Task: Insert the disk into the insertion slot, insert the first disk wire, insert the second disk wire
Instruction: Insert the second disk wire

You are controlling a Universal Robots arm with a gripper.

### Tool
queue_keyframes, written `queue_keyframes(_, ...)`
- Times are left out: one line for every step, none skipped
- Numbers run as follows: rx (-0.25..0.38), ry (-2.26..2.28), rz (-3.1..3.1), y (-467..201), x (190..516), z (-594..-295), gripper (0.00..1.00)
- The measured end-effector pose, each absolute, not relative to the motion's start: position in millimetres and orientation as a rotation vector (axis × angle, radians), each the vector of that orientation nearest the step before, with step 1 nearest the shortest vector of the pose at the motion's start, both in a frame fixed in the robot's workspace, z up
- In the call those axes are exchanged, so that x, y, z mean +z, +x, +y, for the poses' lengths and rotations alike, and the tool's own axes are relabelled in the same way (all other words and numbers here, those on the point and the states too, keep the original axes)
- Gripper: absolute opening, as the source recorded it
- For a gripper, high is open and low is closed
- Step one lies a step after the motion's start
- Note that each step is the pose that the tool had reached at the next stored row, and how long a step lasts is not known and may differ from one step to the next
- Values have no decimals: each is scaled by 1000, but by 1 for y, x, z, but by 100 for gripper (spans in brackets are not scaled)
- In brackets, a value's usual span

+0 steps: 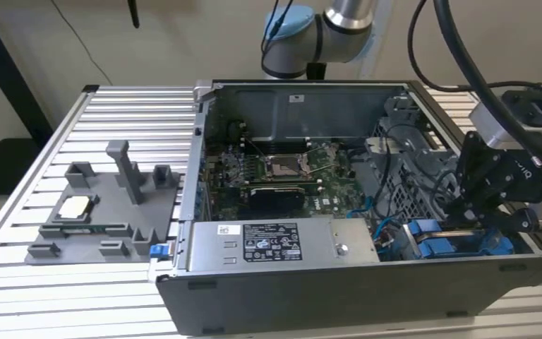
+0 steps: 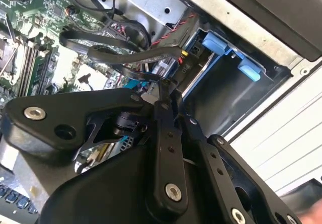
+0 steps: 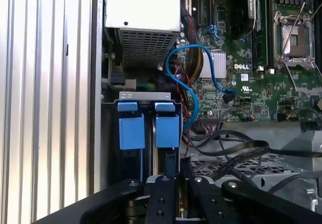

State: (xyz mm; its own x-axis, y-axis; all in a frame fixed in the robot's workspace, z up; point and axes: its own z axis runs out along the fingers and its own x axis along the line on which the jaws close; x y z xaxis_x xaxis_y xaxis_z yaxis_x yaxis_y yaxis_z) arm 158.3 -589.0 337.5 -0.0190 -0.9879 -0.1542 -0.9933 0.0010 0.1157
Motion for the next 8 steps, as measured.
queue_keyframes(298,-2181,2203,158,336,-589,16)
queue_keyframes(297,-2181,2203,159,334,-589,16)
queue_keyframes(295,-2182,2204,159,333,-589,16)
queue_keyframes(296,-2182,2204,159,333,-589,16)
queue_keyframes(297,-2181,2203,159,333,-589,18)
queue_keyframes(299,-2180,2202,159,335,-589,18)
queue_keyframes(299,-2180,2202,159,340,-589,18)
queue_keyframes(298,-2181,2203,159,345,-589,24)
